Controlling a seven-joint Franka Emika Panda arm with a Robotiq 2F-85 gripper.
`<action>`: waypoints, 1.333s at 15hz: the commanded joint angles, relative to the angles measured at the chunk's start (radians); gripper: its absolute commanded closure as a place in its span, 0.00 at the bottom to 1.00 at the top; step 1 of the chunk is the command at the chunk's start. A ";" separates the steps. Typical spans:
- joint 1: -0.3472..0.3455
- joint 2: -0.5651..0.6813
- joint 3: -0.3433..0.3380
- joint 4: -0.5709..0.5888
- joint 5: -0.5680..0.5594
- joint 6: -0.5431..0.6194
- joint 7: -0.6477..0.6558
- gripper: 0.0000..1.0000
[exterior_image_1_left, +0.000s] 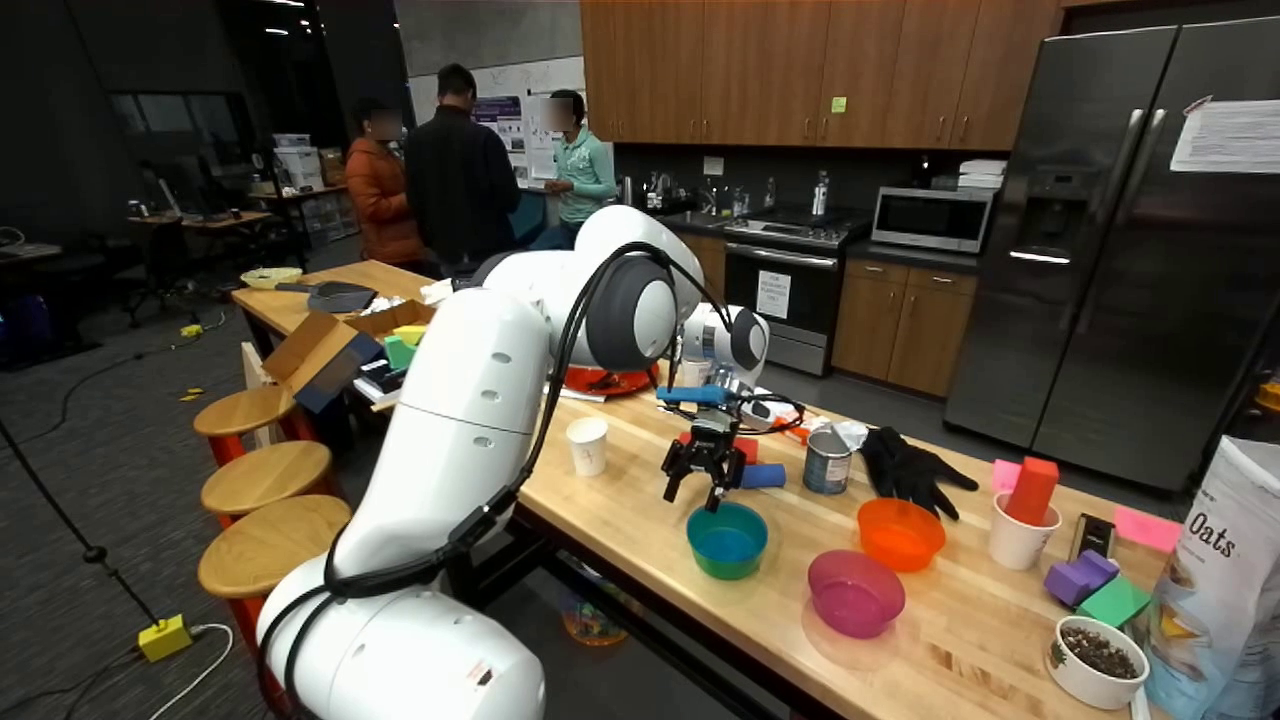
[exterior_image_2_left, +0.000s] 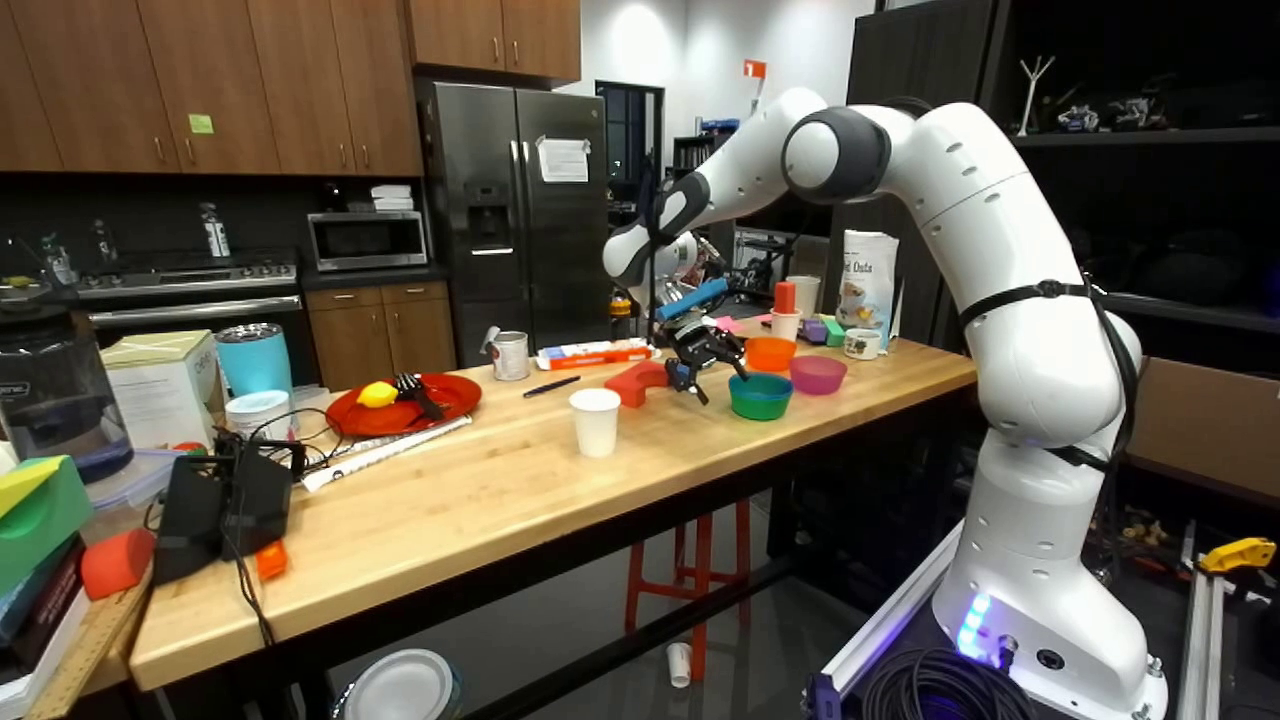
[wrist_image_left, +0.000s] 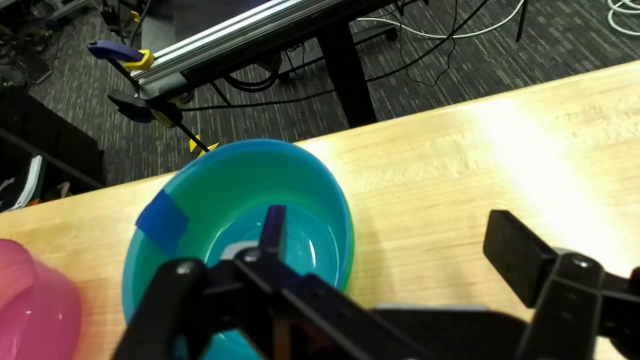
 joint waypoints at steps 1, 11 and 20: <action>-0.012 0.000 0.005 0.005 0.020 0.006 -0.014 0.21; -0.015 0.005 0.007 0.012 0.053 0.008 -0.013 0.95; -0.014 -0.022 -0.004 -0.016 0.068 0.017 0.006 0.98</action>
